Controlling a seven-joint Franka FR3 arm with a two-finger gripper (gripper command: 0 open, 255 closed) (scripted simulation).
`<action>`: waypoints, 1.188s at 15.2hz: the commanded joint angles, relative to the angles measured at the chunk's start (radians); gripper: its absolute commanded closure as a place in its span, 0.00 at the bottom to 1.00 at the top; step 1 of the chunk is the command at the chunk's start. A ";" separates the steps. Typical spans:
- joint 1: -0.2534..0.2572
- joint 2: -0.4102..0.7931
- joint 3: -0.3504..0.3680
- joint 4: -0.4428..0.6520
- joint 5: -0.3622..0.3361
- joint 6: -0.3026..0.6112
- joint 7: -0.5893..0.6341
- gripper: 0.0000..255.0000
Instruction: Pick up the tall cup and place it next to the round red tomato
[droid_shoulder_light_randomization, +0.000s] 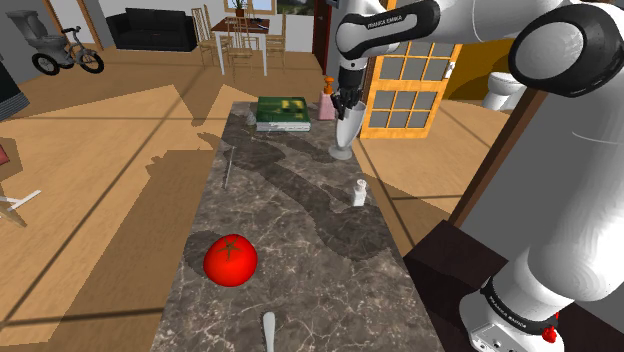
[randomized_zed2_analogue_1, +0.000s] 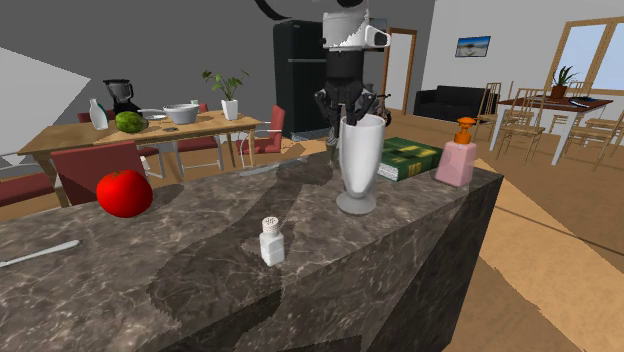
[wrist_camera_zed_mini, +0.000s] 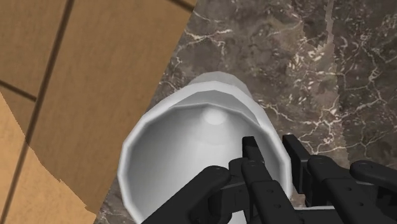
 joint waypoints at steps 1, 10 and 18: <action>0.001 -0.005 0.000 0.020 0.000 -0.025 0.001 1.00; 0.001 -0.011 0.000 0.134 -0.001 -0.144 0.001 1.00; 0.000 0.003 0.000 0.261 0.000 -0.258 0.000 1.00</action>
